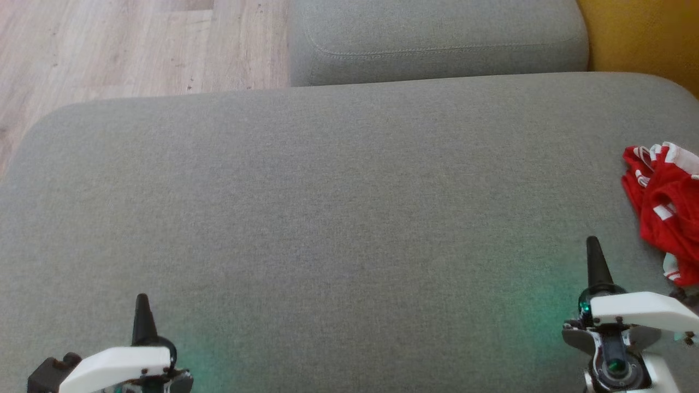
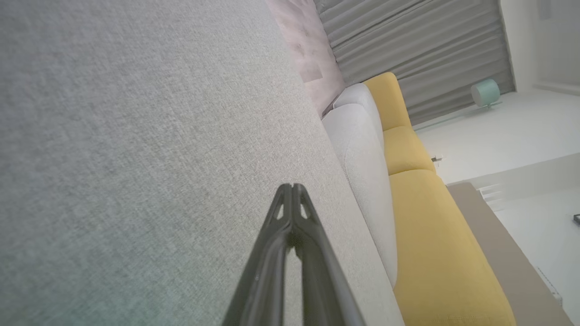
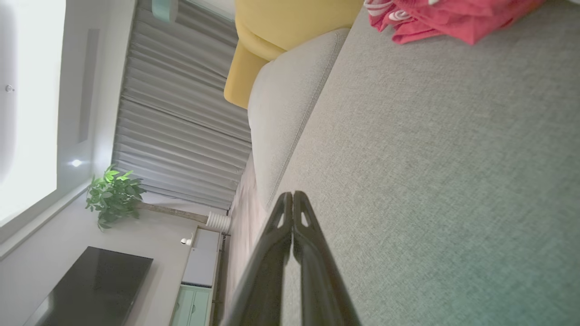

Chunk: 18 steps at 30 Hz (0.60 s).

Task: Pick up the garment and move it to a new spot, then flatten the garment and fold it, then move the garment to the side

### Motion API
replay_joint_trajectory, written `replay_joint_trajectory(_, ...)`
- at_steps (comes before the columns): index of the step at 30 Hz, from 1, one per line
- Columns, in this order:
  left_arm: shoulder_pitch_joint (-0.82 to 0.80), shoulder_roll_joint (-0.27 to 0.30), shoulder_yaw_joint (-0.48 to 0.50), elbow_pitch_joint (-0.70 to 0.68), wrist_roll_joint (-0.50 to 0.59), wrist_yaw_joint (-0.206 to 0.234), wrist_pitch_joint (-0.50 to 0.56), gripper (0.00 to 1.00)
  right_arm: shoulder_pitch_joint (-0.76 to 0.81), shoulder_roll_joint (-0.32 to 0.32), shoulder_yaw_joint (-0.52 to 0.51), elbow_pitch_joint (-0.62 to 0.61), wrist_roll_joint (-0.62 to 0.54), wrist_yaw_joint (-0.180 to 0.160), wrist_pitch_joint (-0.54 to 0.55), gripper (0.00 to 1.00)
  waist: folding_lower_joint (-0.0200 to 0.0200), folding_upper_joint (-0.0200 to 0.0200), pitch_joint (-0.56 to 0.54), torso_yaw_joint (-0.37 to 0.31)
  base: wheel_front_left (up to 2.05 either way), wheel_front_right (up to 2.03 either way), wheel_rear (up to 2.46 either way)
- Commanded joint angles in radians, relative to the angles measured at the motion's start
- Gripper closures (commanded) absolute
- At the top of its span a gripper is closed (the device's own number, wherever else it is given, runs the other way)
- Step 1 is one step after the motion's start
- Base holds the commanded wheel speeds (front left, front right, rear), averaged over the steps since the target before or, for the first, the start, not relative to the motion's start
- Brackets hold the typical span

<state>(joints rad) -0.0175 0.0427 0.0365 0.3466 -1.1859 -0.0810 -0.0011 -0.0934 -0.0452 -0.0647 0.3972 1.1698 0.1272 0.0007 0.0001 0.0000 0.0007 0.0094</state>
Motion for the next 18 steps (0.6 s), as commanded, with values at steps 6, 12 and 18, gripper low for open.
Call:
replay_joint_trajectory(6,-0.058,0.006,0.04,-0.049,-0.083,-0.015,0.022,1.0,-0.026,-0.004,0.002,-0.06,0.088,0.003,0.022,1.0,-0.0001,0.0,0.0,-0.002,0.0,0.0,0.0)
replay_joint_trajectory(12,-0.066,0.006,0.049,-0.062,-0.17,-0.024,0.046,1.0,-0.023,-0.004,-0.011,-0.084,0.177,0.003,0.045,1.0,-0.0001,0.0,0.001,-0.004,0.0,0.0,0.0)
replay_joint_trajectory(18,-0.073,0.007,0.056,-0.072,-0.235,-0.03,0.063,1.0,-0.021,-0.005,-0.021,-0.101,0.244,0.003,0.062,1.0,-0.0001,0.0,0.001,-0.005,0.0,0.0,0.0)
